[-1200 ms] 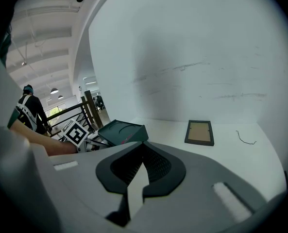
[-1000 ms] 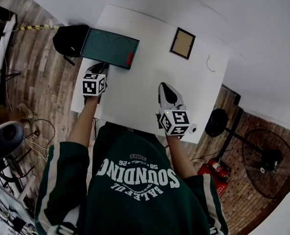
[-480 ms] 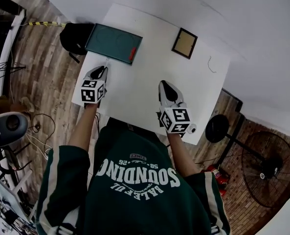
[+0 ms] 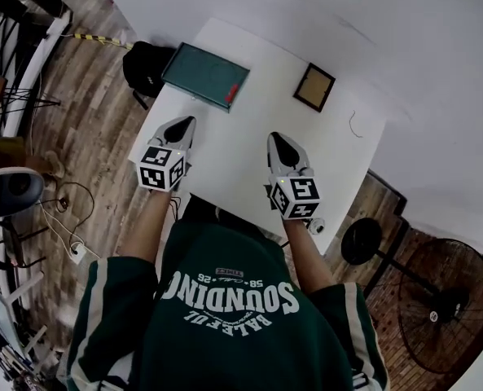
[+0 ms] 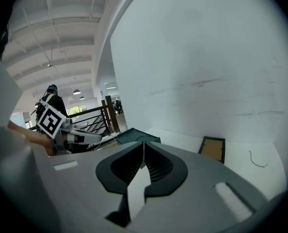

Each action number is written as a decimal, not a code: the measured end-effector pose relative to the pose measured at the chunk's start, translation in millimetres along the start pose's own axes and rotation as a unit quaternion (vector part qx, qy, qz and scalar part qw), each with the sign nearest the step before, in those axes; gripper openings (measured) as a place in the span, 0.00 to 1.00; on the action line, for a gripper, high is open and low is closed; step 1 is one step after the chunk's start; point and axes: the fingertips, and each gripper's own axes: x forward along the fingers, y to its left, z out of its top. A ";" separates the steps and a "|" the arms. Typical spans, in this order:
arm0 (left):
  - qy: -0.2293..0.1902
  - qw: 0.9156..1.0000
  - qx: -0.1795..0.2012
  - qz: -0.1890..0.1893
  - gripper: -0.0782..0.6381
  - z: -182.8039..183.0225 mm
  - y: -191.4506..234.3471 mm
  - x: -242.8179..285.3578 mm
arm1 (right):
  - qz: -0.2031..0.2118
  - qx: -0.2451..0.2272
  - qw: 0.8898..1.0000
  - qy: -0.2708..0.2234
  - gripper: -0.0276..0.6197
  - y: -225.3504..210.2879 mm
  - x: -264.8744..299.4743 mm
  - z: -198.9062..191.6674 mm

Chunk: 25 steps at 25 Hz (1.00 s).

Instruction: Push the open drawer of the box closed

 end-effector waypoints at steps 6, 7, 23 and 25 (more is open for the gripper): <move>-0.054 0.998 0.027 0.014 0.18 35.0 -13.2 -25.8 | 0.010 -0.028 0.999 -0.033 0.05 3.5 -6.3 26.7; -0.057 0.998 0.029 0.014 0.18 36.5 -16.4 -30.0 | 0.009 -0.032 0.999 -0.037 0.05 4.9 -9.9 29.7; -0.096 0.995 0.038 0.001 0.18 61.8 -49.3 -44.0 | -0.003 -0.067 0.995 -0.071 0.05 3.9 -31.2 62.3; -0.096 0.995 0.038 0.001 0.18 61.6 -49.0 -43.7 | -0.003 -0.068 0.995 -0.071 0.05 3.8 -30.6 61.3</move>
